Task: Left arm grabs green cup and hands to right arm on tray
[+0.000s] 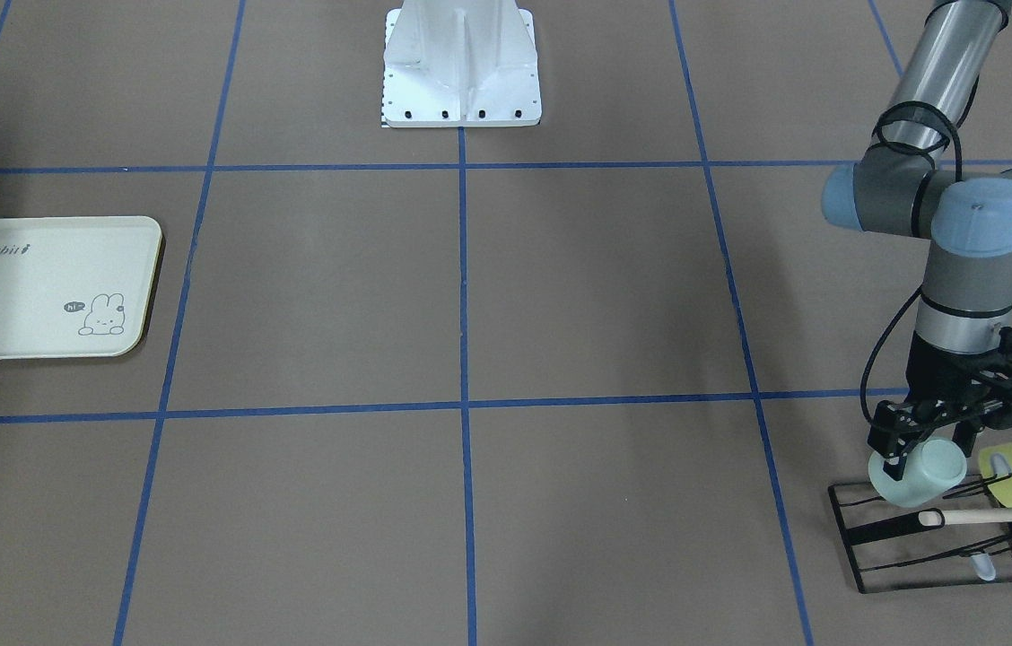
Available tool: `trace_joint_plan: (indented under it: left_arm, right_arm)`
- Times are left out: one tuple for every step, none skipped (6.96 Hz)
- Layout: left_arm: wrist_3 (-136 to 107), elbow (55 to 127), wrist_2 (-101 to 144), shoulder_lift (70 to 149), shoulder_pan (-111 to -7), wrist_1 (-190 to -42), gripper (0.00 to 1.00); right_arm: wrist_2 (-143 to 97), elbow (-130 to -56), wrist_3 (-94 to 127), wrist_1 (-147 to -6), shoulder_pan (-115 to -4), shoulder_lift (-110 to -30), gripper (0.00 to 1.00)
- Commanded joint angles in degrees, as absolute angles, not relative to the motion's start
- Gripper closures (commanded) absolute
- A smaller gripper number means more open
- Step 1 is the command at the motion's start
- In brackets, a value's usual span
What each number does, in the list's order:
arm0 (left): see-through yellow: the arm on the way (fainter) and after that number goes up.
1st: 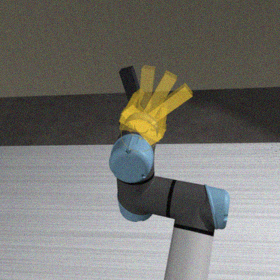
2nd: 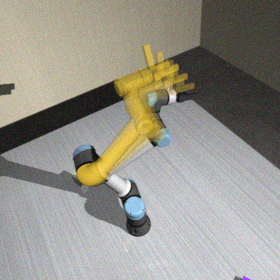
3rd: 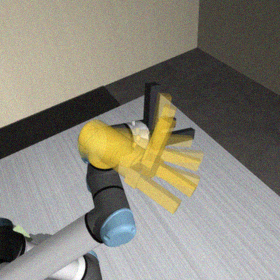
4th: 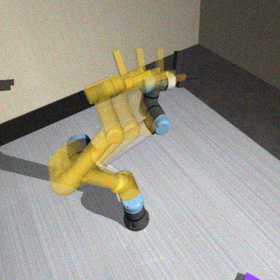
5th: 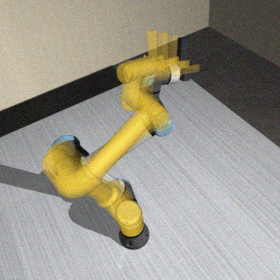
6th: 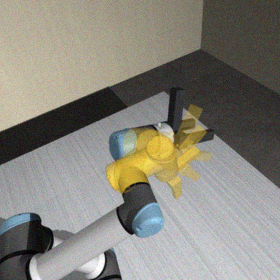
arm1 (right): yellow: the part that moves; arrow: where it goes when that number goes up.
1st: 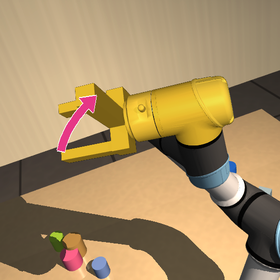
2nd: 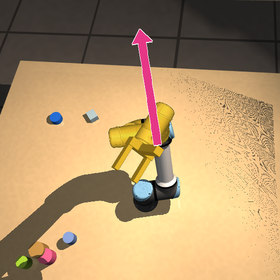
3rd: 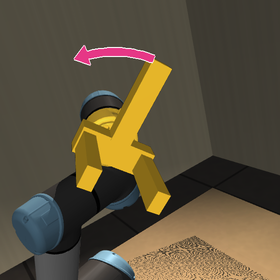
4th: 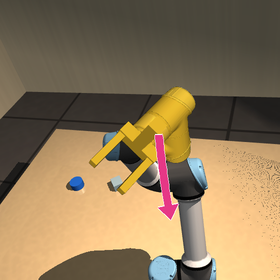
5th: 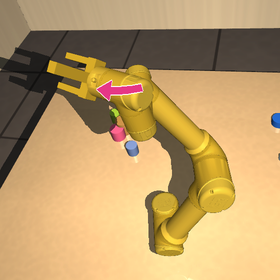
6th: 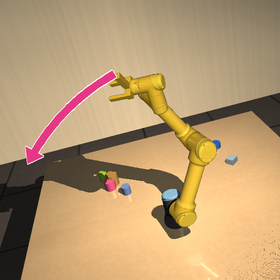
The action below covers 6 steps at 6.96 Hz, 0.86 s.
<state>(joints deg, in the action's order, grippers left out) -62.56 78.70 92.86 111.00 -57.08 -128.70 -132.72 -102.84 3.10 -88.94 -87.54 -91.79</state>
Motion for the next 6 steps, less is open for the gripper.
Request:
trace_joint_plan:
  left_arm:
    - [-61.3,78.7,92.8,111.2,-57.8,-128.7,0.08]
    - [-61.3,78.7,92.8,111.3,-57.8,-128.7,0.14]
    - [-61.4,78.7,92.8,111.4,-57.9,-128.7,0.22]
    - [-61.7,78.7,92.8,111.5,-57.8,-128.7,0.43]
    - [-61.6,79.1,92.9,111.6,-57.9,-128.7,0.67]
    - [-61.4,79.6,93.5,111.6,-59.2,-128.7,0.77]
  right_arm:
    - [-132.7,-102.8,3.1,-88.9,-87.5,-91.8,0.01]
    - [-132.7,-102.7,3.1,-88.9,-87.5,-91.8,0.01]
    - [-132.7,-102.6,3.1,-88.9,-87.5,-91.8,0.01]
    - [-132.7,-102.7,3.1,-88.9,-87.5,-91.8,0.01]
    - [-132.6,-102.7,3.1,-88.9,-87.5,-91.4,0.01]
    - [-132.6,-102.7,3.2,-88.9,-87.5,-91.4,0.01]
